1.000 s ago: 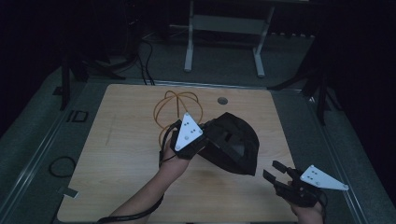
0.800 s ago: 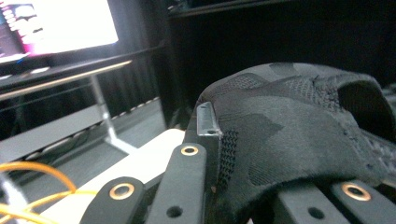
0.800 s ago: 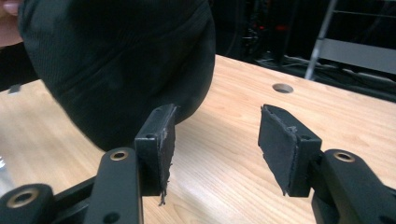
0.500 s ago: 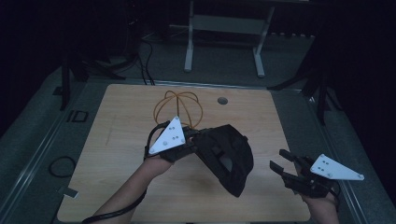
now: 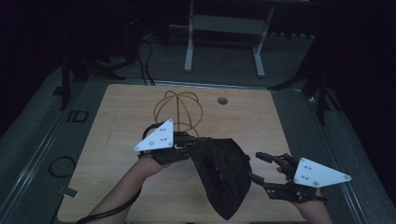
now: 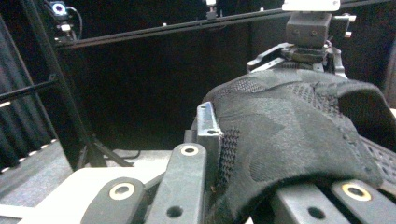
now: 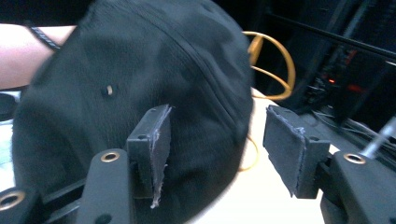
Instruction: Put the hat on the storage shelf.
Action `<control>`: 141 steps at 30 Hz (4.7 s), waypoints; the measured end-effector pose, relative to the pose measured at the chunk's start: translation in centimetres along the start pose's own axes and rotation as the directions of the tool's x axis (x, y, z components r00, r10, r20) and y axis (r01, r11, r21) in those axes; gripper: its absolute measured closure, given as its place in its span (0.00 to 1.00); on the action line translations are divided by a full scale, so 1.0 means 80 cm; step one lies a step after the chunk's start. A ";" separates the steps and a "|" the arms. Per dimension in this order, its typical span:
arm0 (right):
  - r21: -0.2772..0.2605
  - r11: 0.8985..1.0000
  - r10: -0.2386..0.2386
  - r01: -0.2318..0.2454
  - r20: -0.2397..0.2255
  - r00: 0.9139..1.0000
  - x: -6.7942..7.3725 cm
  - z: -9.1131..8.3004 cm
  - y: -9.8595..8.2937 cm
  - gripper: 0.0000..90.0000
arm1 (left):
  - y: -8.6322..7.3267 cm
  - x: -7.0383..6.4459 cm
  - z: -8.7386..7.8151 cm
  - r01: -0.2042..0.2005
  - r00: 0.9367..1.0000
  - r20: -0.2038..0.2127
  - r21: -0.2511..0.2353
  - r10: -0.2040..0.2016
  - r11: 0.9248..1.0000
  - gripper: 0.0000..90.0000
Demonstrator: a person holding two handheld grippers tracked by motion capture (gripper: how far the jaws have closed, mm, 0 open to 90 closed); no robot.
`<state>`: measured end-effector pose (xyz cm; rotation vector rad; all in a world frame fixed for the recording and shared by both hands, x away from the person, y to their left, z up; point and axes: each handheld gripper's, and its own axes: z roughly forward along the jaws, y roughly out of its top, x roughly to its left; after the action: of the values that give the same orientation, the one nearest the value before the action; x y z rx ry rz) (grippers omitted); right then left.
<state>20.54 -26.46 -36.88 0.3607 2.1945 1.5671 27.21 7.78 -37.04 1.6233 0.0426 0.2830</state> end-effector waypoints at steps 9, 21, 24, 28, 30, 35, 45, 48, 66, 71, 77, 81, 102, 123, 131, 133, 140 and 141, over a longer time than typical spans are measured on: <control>0.005 1.000 -0.029 0.029 -0.016 0.999 0.004 0.028 0.007 0.42 | 0.002 -0.001 0.002 0.025 1.000 0.013 -0.029 -0.025 0.999 0.98; -0.039 0.999 -0.016 0.017 0.036 0.999 0.001 0.037 0.011 0.84 | 0.000 0.002 0.004 0.066 0.998 0.006 -0.064 -0.065 0.996 0.98; -0.011 1.000 -0.018 0.019 0.044 0.999 0.003 0.043 0.011 0.94 | -0.001 0.003 0.004 0.070 0.998 0.001 -0.065 -0.070 0.995 0.98; 0.004 1.000 0.001 -0.001 0.041 0.999 0.003 0.048 0.010 0.98 | -0.006 0.006 -0.001 0.072 0.997 -0.014 -0.060 -0.073 0.996 0.98; -0.008 1.000 0.017 -0.017 0.044 0.999 0.001 0.046 0.011 0.98 | -0.009 0.008 -0.004 0.076 0.997 -0.026 -0.055 -0.078 0.996 0.98; -0.057 0.995 0.084 -0.081 0.051 0.995 -0.008 0.038 0.015 0.99 | -0.012 0.011 -0.005 0.080 0.996 -0.041 -0.055 -0.083 0.995 0.97; -0.096 0.989 0.123 -0.116 0.064 0.990 -0.018 0.024 0.025 0.99 | -0.013 0.011 -0.012 0.093 0.993 -0.073 -0.037 -0.096 0.995 0.72; -0.108 0.986 0.135 -0.125 0.097 0.986 -0.024 0.016 0.026 0.99 | -0.014 0.010 -0.018 0.093 0.992 -0.087 -0.028 -0.095 0.995 0.66; -0.135 0.984 0.143 -0.113 0.238 0.961 -0.066 0.001 0.047 0.99 | -0.065 -0.003 -0.085 0.129 0.965 -0.244 0.120 -0.097 0.984 0.50; -0.136 0.984 0.151 -0.118 0.265 0.952 -0.080 0.007 0.058 0.99 | -0.084 -0.011 -0.101 0.135 0.956 -0.279 0.150 -0.089 0.980 0.47; -0.130 0.985 0.145 -0.111 0.290 0.946 -0.093 0.021 0.069 0.99 | -0.107 -0.019 -0.118 0.162 0.941 -0.322 0.167 -0.102 0.973 0.46; -0.124 0.987 0.139 -0.106 0.298 0.944 -0.103 0.033 0.077 0.99 | -0.122 -0.023 -0.131 0.185 0.921 -0.372 0.150 -0.118 0.971 0.44; -0.076 0.995 0.092 -0.070 0.342 0.935 -0.141 0.118 0.149 0.98 | -0.208 -0.055 -0.201 0.331 0.704 -0.675 0.036 -0.221 0.943 0.02; 0.069 0.995 0.047 -0.065 0.234 0.971 -0.113 0.229 0.145 0.98 | -0.223 -0.059 -0.217 0.367 0.678 -0.689 0.014 -0.257 0.930 0.03; 0.127 0.989 0.048 -0.075 0.202 0.978 -0.108 0.256 0.133 0.98 | -0.224 -0.058 -0.219 0.368 0.679 -0.684 0.002 -0.267 0.930 0.03; 0.130 0.989 0.048 -0.075 0.198 0.979 -0.107 0.260 0.132 0.98 | -0.224 -0.058 -0.219 0.369 0.681 -0.682 0.004 -0.267 0.929 0.03; 0.154 0.985 0.057 -0.084 0.175 0.983 -0.105 0.275 0.127 0.98 | -0.226 -0.058 -0.218 0.370 0.690 -0.677 0.026 -0.256 0.929 0.03; 0.157 0.984 0.060 -0.087 0.171 0.983 -0.104 0.278 0.126 0.98 | -0.226 -0.058 -0.217 0.368 0.692 -0.675 0.026 -0.255 0.930 0.03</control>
<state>38.12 -8.26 -32.04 0.6062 2.2066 1.3437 21.67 25.24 -54.85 1.5639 0.9127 0.5947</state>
